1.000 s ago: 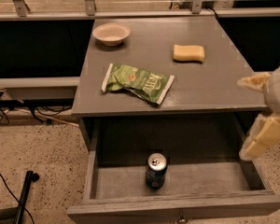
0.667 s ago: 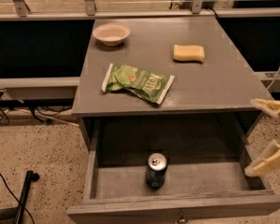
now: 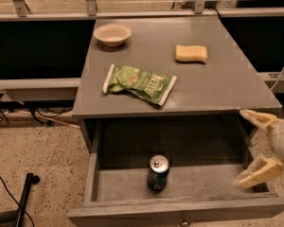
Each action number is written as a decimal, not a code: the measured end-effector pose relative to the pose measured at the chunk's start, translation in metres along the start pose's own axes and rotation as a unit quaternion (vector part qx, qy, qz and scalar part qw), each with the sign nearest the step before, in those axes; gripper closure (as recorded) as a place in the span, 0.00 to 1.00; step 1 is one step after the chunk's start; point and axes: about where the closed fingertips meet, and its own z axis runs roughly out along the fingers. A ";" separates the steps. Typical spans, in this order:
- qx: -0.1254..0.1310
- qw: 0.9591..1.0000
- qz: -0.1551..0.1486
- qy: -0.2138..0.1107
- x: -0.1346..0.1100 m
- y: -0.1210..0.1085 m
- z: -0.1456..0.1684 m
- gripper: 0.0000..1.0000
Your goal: Pick pepsi can from top drawer and place on counter
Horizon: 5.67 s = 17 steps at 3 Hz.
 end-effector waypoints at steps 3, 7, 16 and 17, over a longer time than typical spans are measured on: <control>-0.009 0.997 -0.022 -0.071 -0.011 0.040 0.090 0.00; -0.044 0.993 0.034 -0.105 -0.023 0.063 0.153 0.00; -0.024 0.977 0.086 -0.194 -0.026 0.056 0.203 0.91; -0.013 0.969 0.068 -0.236 -0.053 0.034 0.169 1.00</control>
Offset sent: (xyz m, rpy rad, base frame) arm 0.0033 0.0874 -0.0646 0.1062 -0.1159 0.0799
